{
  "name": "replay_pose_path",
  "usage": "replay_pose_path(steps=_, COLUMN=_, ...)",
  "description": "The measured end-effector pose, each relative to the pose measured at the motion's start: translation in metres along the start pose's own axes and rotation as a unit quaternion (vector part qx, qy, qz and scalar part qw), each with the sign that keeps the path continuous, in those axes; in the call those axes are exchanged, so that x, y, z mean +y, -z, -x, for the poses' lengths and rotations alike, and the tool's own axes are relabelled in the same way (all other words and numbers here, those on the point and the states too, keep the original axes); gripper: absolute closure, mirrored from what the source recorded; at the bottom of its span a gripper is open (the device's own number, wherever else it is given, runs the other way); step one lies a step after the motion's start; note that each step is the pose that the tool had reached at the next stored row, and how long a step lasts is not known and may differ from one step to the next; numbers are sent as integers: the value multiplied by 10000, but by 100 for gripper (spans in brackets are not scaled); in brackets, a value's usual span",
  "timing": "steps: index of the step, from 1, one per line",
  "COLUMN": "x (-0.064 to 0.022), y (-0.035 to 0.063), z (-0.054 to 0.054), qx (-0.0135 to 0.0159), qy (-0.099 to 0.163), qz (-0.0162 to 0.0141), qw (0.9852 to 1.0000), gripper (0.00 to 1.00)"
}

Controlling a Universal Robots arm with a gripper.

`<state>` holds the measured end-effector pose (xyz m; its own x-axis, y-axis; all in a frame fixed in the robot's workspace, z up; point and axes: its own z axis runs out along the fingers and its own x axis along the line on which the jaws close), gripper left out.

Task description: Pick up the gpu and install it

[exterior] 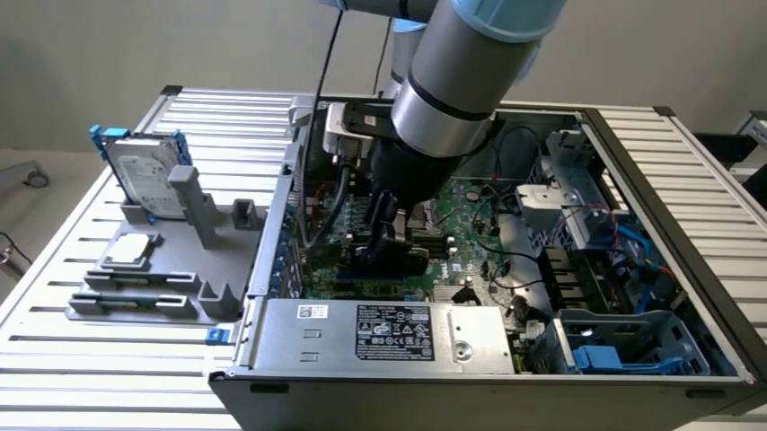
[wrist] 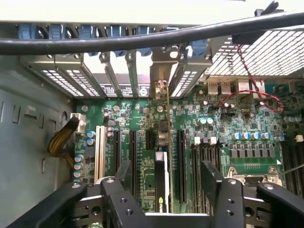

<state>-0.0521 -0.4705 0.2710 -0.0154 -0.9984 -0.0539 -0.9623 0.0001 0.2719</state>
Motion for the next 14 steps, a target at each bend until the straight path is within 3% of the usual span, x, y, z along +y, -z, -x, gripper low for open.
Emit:
replay_pose_path(steps=1, x=9, y=30, z=5, qx=-1, qy=0, qz=-1, qw=10000, gripper=31)
replay_pose_path(steps=10, x=102, y=358, z=43, qx=-1, qy=0, qz=0, qw=10000, gripper=33)
replay_pose_path(steps=12, x=114, y=401, z=51, qx=0, qy=0, qz=0, qw=10000, gripper=45)
replay_pose_path(steps=14, x=117, y=410, z=55, qx=-1, qy=0, qz=-1, qw=10000, gripper=51)
